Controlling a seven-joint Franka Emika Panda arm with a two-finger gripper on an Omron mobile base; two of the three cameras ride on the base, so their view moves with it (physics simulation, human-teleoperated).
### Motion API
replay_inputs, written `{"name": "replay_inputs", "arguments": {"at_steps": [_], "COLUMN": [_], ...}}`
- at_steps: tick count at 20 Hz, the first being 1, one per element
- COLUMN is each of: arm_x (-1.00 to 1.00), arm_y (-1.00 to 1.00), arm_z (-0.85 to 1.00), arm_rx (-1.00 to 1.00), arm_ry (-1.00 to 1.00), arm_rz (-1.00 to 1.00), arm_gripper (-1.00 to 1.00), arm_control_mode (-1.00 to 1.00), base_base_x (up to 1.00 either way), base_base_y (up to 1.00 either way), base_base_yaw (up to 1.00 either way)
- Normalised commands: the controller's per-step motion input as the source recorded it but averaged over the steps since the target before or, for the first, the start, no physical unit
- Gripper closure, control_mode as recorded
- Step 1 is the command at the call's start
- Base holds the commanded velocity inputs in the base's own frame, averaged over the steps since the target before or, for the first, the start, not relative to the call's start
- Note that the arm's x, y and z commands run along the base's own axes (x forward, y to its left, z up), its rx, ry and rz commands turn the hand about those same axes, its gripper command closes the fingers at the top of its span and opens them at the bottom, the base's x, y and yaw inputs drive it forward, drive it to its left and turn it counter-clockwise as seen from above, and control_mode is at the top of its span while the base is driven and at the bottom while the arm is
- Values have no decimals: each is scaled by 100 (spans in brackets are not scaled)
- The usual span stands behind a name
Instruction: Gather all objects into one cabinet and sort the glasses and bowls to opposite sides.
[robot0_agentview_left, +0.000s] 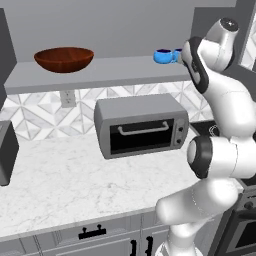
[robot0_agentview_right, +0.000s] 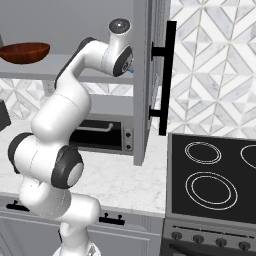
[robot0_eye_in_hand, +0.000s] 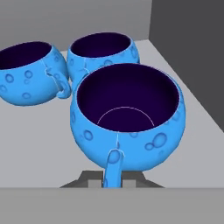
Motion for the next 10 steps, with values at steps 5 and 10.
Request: {"name": "replay_inputs", "arguments": {"at_steps": [5, 10], "arm_x": [21, 15], "arm_y": [0, 0], "arm_z": [0, 0], "arm_rx": [0, 0], "arm_ry": [3, 4], "arm_rz": [0, 0], "arm_gripper": [100, 100], "arm_control_mode": [-100, -100], "base_base_x": [0, 0], "base_base_y": [0, 0], "base_base_yaw": [0, 0]}}
